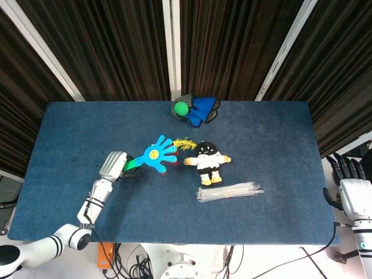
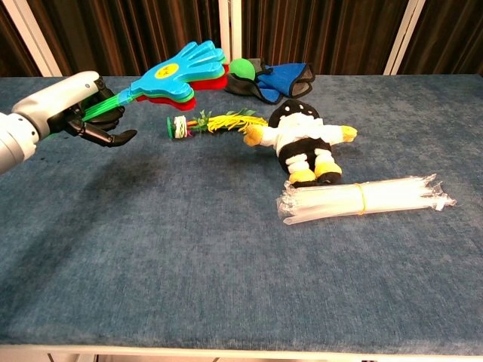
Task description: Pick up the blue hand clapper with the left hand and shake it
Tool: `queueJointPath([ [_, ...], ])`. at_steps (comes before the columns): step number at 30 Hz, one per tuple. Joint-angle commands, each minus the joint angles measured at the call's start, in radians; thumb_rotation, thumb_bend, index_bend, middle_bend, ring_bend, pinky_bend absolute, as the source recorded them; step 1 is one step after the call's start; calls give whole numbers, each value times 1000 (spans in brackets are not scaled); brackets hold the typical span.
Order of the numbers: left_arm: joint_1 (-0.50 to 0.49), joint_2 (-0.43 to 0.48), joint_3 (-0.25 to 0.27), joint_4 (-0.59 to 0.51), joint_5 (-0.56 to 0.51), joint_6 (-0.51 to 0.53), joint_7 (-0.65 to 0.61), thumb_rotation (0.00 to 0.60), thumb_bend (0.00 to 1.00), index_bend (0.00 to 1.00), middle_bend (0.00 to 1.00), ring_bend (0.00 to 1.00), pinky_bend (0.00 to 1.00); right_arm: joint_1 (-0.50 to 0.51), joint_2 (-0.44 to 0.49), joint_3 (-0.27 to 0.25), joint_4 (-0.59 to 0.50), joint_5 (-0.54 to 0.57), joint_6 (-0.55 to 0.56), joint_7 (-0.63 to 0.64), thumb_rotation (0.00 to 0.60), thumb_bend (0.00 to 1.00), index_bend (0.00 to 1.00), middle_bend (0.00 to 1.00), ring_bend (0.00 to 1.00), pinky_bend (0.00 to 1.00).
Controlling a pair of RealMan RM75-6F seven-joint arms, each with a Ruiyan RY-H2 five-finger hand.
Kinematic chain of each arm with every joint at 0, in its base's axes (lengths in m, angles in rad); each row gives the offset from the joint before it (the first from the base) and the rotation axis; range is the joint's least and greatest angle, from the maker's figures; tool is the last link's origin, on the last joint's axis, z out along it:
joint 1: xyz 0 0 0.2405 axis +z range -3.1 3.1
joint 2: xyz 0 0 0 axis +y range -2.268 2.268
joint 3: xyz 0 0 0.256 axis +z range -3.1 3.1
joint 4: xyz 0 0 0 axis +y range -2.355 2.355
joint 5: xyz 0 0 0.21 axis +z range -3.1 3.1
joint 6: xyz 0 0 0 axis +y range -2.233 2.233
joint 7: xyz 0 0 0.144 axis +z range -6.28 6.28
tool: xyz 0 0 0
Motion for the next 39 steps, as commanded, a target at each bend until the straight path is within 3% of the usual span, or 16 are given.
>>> queueJointPath([
  [1,2,-1,-1,-4,13,20,-27,600,456,1000,1000,1000,1000,0,0,0,0,0,0,0,600,320,0,0,0,0],
  [4,12,-5,-22,-35,1,35,-134,600,559,1000,1000,1000,1000,-1,1,0,-1,1,0,0,600,320,0,0,0,0],
  [9,25,52,-89,-168,-62,-22,-448,600,611,1000,1000,1000,1000,-1,0,0,2,3,-1,1,600,320,0,0,0,0],
  [19,76,183,-238,-336,-122,-110,-1099,600,649,1000,1000,1000,1000,1,-3,0,2,5,-5,-4,600,322,0,0,0,0],
  [24,85,238,-254,-335,-55,-136,-1326,600,649,1000,1000,1000,1000,1,-4,-1,-2,5,-6,-11,600,323,0,0,0,0],
  [26,76,245,-233,-293,-11,-119,-1270,600,649,1000,1000,1000,1000,1,-3,-1,-4,5,-4,-13,600,323,0,0,0,0],
  [29,58,222,-189,-203,50,-51,-977,600,649,1000,1000,1000,1000,0,-3,-1,-5,5,-3,-13,600,323,0,0,0,0],
  [31,46,185,-151,-122,106,18,-701,600,649,1000,1000,1000,1000,0,-3,-1,-4,5,-3,-13,600,323,0,0,0,0],
  [34,28,148,-92,-40,183,70,-427,600,648,1000,1000,1000,1000,0,-4,-1,-4,6,-3,-13,600,324,0,0,0,0],
  [39,-8,127,-11,48,267,71,-203,600,646,1000,1000,1000,1000,0,-4,-2,-4,5,-3,-14,600,325,0,0,0,0],
])
